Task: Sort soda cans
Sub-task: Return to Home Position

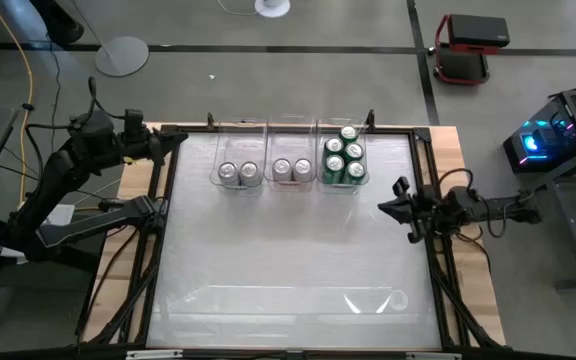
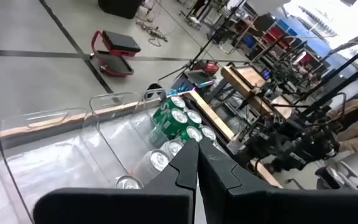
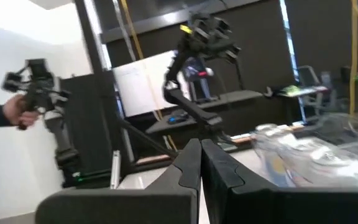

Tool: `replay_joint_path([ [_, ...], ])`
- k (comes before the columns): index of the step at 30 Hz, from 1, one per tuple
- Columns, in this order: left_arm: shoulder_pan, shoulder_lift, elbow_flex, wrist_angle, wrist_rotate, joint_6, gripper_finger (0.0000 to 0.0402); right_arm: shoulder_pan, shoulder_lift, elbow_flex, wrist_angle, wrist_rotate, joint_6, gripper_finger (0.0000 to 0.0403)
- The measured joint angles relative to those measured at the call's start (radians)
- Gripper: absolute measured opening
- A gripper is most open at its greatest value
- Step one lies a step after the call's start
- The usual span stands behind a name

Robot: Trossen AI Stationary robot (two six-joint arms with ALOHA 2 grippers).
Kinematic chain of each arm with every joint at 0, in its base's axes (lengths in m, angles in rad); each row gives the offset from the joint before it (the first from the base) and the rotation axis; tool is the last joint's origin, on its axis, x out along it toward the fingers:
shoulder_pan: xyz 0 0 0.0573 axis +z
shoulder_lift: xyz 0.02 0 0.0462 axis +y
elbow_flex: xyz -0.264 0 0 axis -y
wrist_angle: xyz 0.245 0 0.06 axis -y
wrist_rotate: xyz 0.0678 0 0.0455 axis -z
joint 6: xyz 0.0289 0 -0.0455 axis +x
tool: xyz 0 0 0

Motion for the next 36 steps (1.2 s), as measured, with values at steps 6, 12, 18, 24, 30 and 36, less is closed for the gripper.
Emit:
replay_joint_path([
  [6, 0.000, -0.011, 0.000, 0.001, 0.049, 0.040, 0.0000, -0.050, 0.000, 0.000, -0.020, 0.016, 0.243, 0.0000],
  [12, 0.000, -0.046, 0.000, 0.026, 0.051, 0.121, 0.0000, -0.050, 0.001, 0.000, -0.043, 0.032, 0.568, 0.0000],
  [18, 0.000, -0.064, 0.001, 0.108, 0.046, 0.220, 0.0000, -0.050, 0.001, 0.000, -0.045, 0.032, 0.598, 0.0000],
  [24, 0.000, -0.044, 0.001, 0.101, 0.045, 0.174, 0.0000, -0.050, 0.001, 0.000, -0.046, 0.032, 0.598, 0.0000],
  [30, 0.000, -0.033, 0.001, 0.089, 0.044, 0.151, 0.0000, -0.050, 0.001, -0.001, -0.048, 0.032, 0.598, 0.0000],
  [36, 0.000, -0.034, 0.001, 0.097, 0.040, 0.048, 0.0000, -0.050, 0.001, -0.001, -0.048, 0.032, 0.598, 0.0000],
])
